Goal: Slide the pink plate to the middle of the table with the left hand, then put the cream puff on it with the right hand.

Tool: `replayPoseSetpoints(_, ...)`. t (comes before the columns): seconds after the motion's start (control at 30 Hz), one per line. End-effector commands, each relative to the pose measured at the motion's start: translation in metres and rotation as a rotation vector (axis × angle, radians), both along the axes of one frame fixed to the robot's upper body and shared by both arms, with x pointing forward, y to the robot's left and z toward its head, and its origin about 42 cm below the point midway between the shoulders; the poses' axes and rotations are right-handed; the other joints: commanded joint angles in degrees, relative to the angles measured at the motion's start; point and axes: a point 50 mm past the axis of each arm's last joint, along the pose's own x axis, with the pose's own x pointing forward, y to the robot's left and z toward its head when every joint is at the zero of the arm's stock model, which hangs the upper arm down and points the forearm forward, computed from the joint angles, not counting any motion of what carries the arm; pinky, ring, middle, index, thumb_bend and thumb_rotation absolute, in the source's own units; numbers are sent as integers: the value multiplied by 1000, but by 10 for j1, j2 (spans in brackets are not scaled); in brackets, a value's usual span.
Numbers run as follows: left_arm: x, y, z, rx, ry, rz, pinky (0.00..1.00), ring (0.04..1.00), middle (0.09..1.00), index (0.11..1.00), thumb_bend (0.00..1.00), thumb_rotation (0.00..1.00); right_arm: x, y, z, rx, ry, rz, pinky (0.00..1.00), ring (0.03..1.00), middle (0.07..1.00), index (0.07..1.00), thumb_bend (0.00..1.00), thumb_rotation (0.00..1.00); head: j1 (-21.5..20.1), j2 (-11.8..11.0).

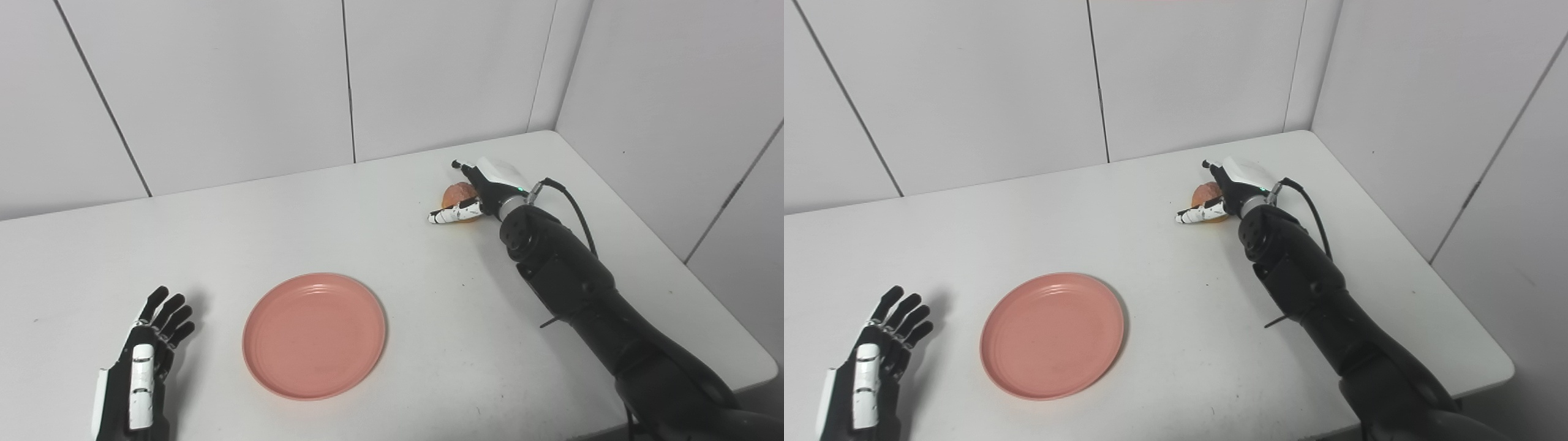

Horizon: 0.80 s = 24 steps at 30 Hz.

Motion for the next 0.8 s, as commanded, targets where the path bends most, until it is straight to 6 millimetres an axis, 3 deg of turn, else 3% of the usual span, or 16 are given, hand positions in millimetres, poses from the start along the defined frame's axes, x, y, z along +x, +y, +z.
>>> replayPoseSetpoints(0.0, -34, 11, -34, 23, 150, 32, 835, 850, 859, 847, 553, 918, 13, -3, 32, -24, -72, 11, 738, 868, 923, 911, 951, 496, 0, -1)
replayPoseSetpoints(0.27, -33, 9, -35, 39, 145, 28, 841, 856, 865, 855, 565, 927, 14, -6, 29, -51, -64, 5, 718, 859, 920, 899, 920, 409, 3, -2)
replayPoseSetpoints(0.4, -33, 8, -35, 34, 144, 25, 846, 857, 865, 856, 560, 931, 16, -9, 26, -42, -71, -11, 701, 813, 853, 820, 871, 298, 4, 0)
replayPoseSetpoints(0.53, -33, 9, -36, 36, 140, 22, 844, 856, 867, 857, 564, 932, 18, -11, 21, -45, -57, -20, 428, 511, 582, 646, 767, 202, 4, 1)
replayPoseSetpoints(0.57, -33, 9, -36, 34, 138, 22, 842, 855, 866, 855, 561, 932, 19, -12, 20, -50, -58, -20, 379, 452, 524, 578, 671, 172, 5, 1)
replayPoseSetpoints(0.6, -33, 9, -36, 32, 136, 22, 841, 853, 864, 853, 559, 931, 19, -13, 19, -54, -58, -20, 353, 422, 495, 524, 582, 154, 5, 1)
replayPoseSetpoints(0.77, -32, 8, -34, 35, 139, 30, 826, 844, 856, 849, 568, 923, 19, -14, 17, -63, -64, -28, 283, 356, 437, 487, 519, 131, 5, 2)
